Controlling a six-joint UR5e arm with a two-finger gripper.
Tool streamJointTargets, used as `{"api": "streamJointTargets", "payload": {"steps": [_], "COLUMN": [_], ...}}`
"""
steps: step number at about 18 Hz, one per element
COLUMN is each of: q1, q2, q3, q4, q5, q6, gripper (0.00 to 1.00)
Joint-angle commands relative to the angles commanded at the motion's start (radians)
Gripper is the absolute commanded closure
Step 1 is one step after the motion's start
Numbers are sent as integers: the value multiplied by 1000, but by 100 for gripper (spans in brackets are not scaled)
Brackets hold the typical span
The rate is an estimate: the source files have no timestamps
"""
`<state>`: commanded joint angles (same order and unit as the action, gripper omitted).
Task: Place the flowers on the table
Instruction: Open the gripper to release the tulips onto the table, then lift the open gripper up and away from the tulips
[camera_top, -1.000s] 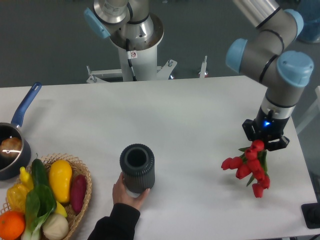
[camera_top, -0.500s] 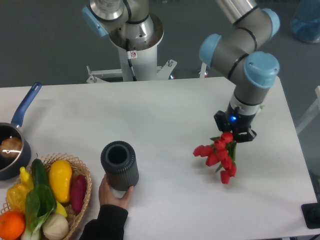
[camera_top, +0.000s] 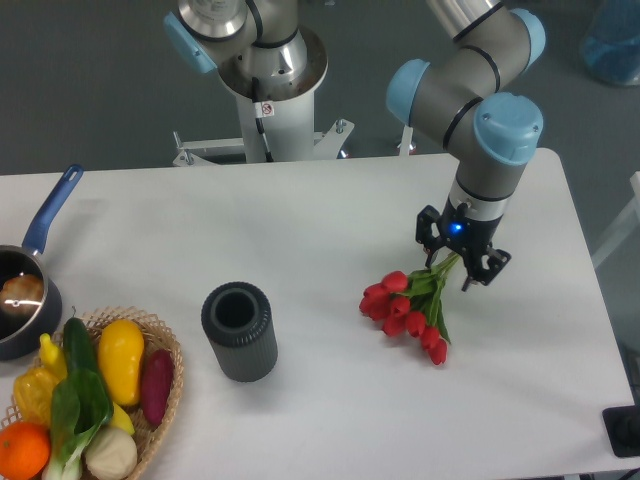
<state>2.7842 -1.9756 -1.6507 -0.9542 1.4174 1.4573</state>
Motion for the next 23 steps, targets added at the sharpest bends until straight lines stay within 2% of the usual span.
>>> {"api": "streamJointTargets", "payload": {"steps": [2,7,12,23], "q1": [0,3,38,40], "q2": [-57,-101,-106,-112], "q3": [55,60,63,74], "q4": [0,25,26,26], "q5": [2,6,3,2], "q6": [-2,-2,9,11], "gripper": [0,0,0,0]}}
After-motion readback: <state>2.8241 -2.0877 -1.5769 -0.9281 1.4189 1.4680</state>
